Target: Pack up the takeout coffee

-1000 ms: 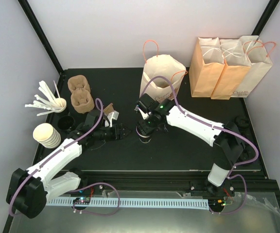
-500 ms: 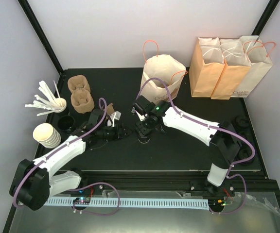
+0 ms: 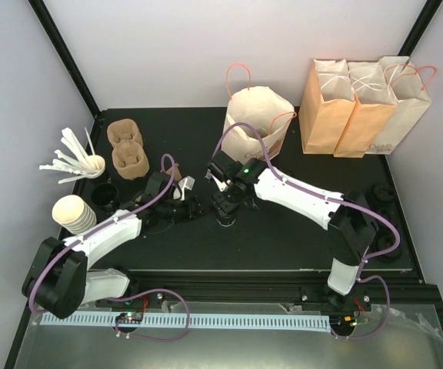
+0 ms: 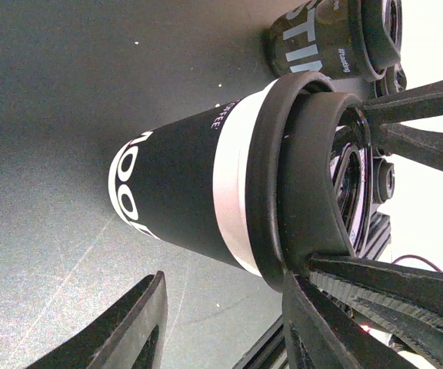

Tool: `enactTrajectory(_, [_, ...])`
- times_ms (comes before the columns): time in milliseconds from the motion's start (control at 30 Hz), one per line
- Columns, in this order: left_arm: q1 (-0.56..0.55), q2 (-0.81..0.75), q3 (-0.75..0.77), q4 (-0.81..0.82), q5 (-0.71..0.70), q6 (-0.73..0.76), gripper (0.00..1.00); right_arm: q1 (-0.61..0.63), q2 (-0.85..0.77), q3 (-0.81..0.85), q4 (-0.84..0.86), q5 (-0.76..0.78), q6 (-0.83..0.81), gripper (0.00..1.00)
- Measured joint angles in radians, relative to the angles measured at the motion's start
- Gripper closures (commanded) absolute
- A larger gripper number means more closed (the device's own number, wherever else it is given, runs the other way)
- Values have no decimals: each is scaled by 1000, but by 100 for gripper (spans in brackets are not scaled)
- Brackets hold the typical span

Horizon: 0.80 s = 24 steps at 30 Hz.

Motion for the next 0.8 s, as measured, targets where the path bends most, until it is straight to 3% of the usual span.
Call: enactTrajectory(800, [32, 120, 29, 103, 80, 0, 58, -12, 13, 14, -18, 4, -19, 28])
